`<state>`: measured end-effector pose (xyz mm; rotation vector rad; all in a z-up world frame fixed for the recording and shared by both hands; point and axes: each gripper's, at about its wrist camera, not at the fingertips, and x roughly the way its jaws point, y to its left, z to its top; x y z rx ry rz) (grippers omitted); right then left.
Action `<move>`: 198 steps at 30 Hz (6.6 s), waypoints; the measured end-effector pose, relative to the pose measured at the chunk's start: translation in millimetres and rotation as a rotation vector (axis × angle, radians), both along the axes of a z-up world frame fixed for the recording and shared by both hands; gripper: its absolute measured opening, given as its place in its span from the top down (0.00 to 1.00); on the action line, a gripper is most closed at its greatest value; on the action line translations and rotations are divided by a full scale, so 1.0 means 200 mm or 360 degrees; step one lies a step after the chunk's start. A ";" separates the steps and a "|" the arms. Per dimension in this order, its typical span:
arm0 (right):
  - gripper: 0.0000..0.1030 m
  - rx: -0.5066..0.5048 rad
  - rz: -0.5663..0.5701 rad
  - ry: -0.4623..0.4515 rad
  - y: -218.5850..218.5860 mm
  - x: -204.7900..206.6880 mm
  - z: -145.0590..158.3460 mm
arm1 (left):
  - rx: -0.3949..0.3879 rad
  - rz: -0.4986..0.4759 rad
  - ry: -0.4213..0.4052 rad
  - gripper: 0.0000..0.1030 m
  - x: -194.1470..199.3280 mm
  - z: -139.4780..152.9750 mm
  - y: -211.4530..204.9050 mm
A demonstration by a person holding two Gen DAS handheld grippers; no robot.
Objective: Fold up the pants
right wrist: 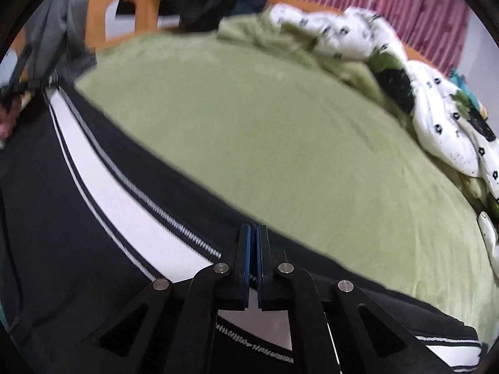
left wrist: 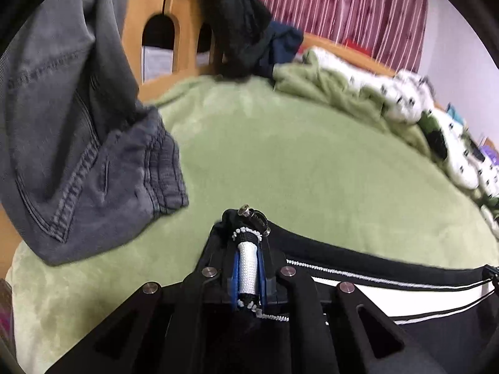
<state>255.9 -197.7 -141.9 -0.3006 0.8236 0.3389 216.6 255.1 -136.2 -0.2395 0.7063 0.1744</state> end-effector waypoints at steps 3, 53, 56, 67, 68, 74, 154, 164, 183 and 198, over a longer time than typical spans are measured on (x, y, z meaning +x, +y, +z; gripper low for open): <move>0.97 0.0010 -0.0022 -0.0028 0.01 0.03 -0.02 | 0.0041 0.0012 0.0025 0.91 0.04 -0.01 -0.01; 0.49 0.0453 -0.0844 0.0062 -0.27 -0.77 0.31 | -0.0829 0.0172 0.0021 0.50 -0.73 -0.31 -0.07; 0.49 0.0449 -0.0877 0.0044 -0.23 -0.79 0.38 | -0.0831 0.0245 -0.0002 0.51 -0.66 -0.31 -0.02; 0.49 0.0144 -0.0879 -0.0065 -0.26 -0.99 0.56 | -0.0582 0.0327 0.0033 0.92 -0.59 -0.17 0.01; 0.49 0.0121 -0.0870 -0.0098 -0.29 -1.01 0.58 | -0.0514 0.0324 0.0030 0.92 -0.59 -0.11 -0.03; 0.49 0.0219 -0.0810 -0.0212 -0.55 -0.94 0.57 | -0.0132 0.0079 -0.0124 0.93 -0.52 0.37 -0.50; 0.52 0.0720 -0.1578 0.0073 -1.76 -1.05 -0.03 | -0.0538 -0.0647 0.0387 0.30 -0.14 -0.19 -1.15; 0.48 0.0757 -0.1612 0.0076 -1.79 -0.81 -0.15 | -0.0725 -0.0749 0.0444 0.76 -0.05 -0.30 -1.16; 0.74 0.1060 -0.1040 -0.0630 -0.98 -0.66 0.70 | -0.0713 -0.0668 -0.0122 0.91 -0.23 0.36 -0.77; 0.49 0.0614 -0.1258 0.0204 -0.93 -0.23 -0.11 | -0.0589 -0.0025 0.0357 0.67 -0.02 -0.11 -0.19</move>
